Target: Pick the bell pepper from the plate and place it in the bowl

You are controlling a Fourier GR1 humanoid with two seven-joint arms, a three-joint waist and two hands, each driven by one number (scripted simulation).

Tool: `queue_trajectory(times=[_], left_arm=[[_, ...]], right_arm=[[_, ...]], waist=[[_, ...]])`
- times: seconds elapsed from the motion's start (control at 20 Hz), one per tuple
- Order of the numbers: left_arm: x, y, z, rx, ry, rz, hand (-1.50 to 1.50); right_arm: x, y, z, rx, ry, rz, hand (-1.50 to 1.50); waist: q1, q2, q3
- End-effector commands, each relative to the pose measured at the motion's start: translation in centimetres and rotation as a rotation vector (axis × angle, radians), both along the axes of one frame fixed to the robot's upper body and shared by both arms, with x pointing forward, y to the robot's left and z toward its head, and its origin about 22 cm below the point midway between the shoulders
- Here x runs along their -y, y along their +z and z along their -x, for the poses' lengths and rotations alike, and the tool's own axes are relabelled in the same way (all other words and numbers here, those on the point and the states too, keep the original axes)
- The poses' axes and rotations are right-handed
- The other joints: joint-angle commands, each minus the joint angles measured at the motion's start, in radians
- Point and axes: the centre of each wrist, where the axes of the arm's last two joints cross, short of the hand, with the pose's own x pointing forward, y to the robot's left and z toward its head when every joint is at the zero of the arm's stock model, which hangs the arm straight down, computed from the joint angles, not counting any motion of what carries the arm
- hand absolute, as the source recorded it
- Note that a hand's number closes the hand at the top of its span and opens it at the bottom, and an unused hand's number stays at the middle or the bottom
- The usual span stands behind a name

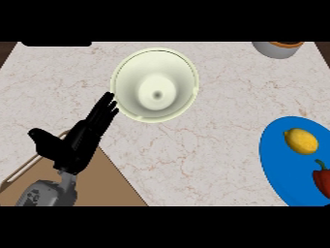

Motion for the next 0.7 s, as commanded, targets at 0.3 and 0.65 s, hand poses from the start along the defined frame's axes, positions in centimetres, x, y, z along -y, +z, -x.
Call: queue_trajectory(times=[0.3, 0.65], left_arm=[[1.2, -1.1, 0.0, 0.001, 0.013, 0.005, 0.0], [0.7, -0.5, 0.5, -0.019, 0.0, 0.008, 0.0]], right_arm=[[-1.0, -2.5, 0.1, -0.121, -0.016, 0.013, -1.5], [-1.7, -3.5, -1.9, -0.121, -0.035, 0.024, -1.5]], waist=[[-0.008, -0.001, 0.0], [-0.005, -0.001, 0.0]])
